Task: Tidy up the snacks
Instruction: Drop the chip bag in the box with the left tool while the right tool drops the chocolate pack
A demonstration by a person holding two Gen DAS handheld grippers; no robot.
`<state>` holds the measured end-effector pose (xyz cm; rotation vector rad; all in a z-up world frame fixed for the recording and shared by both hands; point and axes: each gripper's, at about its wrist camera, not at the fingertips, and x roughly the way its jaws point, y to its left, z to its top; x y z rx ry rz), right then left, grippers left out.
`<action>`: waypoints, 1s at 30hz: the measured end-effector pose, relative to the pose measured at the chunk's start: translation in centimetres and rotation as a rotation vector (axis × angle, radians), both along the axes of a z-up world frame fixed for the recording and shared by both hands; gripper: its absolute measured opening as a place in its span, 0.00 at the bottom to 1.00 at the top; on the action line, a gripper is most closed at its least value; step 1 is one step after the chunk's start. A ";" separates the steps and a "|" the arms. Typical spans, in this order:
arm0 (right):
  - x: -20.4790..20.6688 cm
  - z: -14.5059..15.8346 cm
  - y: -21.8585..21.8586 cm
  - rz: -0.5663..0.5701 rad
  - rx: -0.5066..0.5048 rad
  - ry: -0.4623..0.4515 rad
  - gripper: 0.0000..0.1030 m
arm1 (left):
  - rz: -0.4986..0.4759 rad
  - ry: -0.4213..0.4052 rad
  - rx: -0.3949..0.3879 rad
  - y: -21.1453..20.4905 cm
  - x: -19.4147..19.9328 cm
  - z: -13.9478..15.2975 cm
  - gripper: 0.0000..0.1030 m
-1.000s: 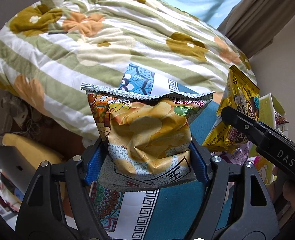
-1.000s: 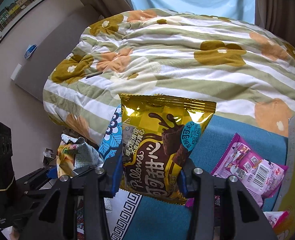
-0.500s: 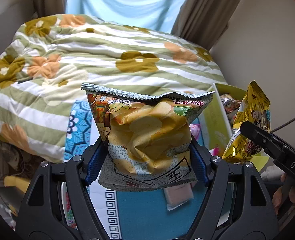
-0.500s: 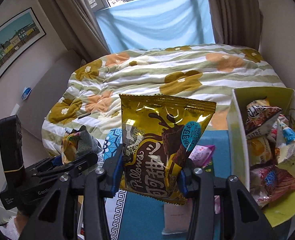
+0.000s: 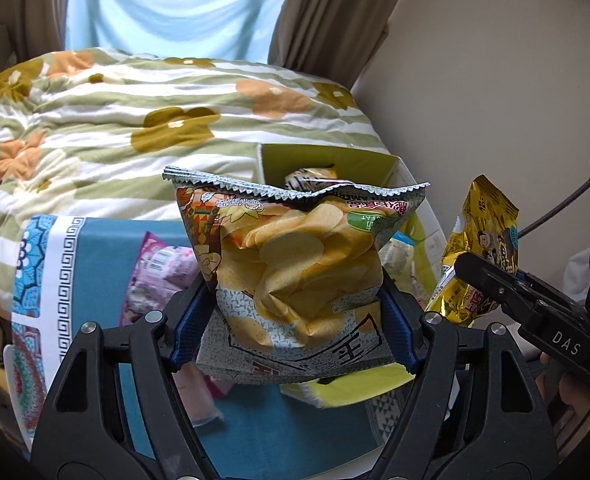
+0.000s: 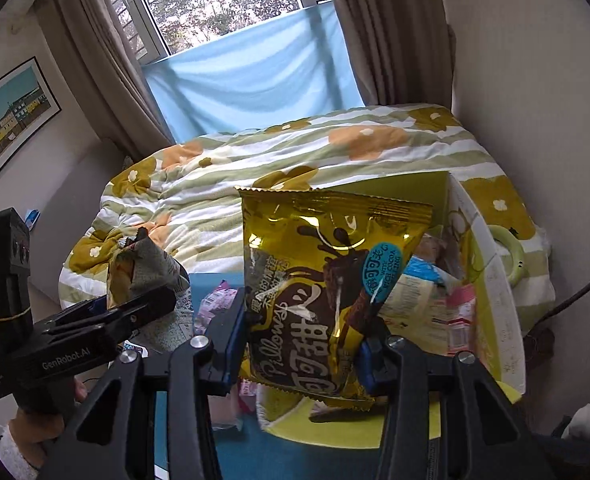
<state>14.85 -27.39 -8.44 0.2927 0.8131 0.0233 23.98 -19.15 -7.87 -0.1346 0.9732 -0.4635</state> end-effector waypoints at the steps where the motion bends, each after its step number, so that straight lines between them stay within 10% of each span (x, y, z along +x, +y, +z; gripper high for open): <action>1: -0.3 -0.1 -1.1 -0.003 0.003 0.003 0.40 | -0.004 0.003 0.008 -1.3 -0.3 -0.3 0.70; 10: -1.8 -2.5 -7.8 0.035 0.019 0.064 0.40 | 0.016 0.009 0.068 -9.1 -2.8 -3.6 0.75; 13: -2.3 -3.0 -9.2 0.050 0.033 0.079 0.40 | 0.044 -0.038 0.133 -10.1 -3.6 -3.8 0.97; 30: -3.0 -4.8 -8.6 0.140 -0.046 0.067 0.40 | 0.237 0.019 0.061 -1.5 -8.5 -4.1 0.99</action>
